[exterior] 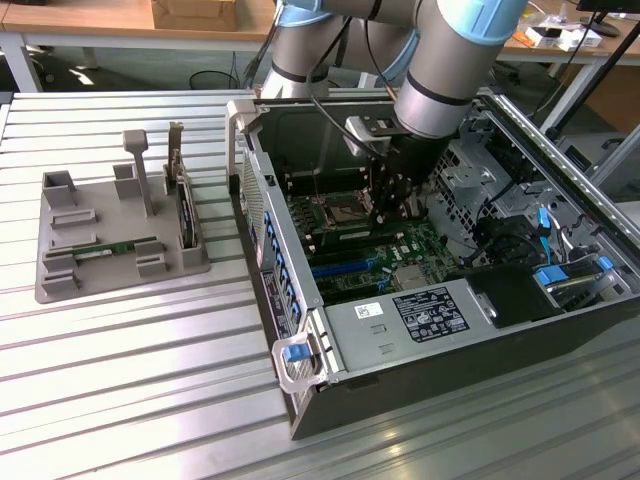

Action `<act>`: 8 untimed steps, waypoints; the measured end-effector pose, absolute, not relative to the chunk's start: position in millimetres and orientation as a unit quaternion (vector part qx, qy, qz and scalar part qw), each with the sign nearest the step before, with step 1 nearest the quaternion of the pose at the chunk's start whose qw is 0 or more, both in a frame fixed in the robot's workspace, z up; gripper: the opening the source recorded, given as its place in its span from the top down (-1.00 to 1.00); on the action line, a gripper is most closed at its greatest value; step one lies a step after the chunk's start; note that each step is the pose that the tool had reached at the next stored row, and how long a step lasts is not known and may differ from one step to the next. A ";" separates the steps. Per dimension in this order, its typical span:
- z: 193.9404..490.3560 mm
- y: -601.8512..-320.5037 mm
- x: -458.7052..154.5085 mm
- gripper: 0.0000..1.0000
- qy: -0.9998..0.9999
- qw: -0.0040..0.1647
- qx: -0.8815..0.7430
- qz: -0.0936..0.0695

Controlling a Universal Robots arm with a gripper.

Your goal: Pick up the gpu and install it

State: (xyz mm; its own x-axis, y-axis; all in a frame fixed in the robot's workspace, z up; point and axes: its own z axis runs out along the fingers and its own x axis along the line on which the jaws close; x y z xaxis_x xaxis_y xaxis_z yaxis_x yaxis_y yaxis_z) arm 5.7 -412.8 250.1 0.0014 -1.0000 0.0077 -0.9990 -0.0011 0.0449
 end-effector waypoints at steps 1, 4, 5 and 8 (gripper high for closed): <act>248.5 -412.6 5.2 0.76 -0.707 0.019 0.707 -0.013; 244.9 -411.3 4.5 0.76 -0.709 0.019 0.705 -0.013; 243.3 -410.2 4.4 0.76 -0.709 0.018 0.705 -0.013; 240.8 -409.1 3.0 0.76 -0.710 0.019 0.704 -0.013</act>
